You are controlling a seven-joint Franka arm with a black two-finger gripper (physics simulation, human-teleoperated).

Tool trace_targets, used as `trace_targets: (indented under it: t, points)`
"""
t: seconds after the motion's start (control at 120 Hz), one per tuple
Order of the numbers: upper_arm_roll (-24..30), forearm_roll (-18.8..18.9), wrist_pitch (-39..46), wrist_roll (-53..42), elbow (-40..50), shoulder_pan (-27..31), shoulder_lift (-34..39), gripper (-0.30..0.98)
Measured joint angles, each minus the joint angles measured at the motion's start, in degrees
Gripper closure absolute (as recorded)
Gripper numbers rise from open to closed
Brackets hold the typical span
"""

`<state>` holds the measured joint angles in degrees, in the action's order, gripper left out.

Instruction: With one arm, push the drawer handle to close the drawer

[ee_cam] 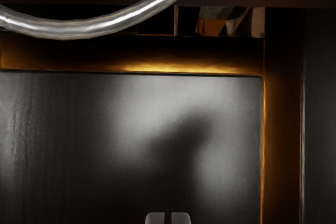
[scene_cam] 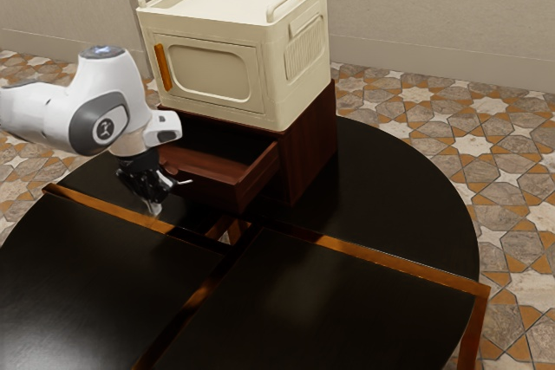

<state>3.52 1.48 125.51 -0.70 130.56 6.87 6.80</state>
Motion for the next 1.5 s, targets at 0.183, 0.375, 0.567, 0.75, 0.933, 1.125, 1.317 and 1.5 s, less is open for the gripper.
trace_targets:
  t: [0.183, 0.375, 0.567, 0.75, 0.933, 1.125, 1.317, 1.5]
  points:
    - [0.0, 0.0, 3.8, -3.7, -3.8, 0.6, -5.1, 0.78]
    - [-0.2, 0.1, 5.3, -6.6, -6.4, 0.6, -7.7, 0.78]
    - [-1.6, 0.1, 5.7, -9.0, -8.8, -0.1, -9.6, 0.79]
    - [-1.7, 0.5, 5.9, -10.7, -11.1, 1.2, -11.4, 0.79]
    - [-1.7, 0.8, 6.9, -12.0, -14.2, 1.0, -14.5, 0.79]
    - [-1.7, 0.5, 10.3, -12.9, -14.9, 0.9, -15.7, 0.78]
    - [-1.8, 0.4, 15.0, -13.4, -15.0, 0.9, -17.2, 0.79]
    - [-2.4, 0.3, 17.8, -13.9, -15.8, 0.5, -17.7, 0.78]
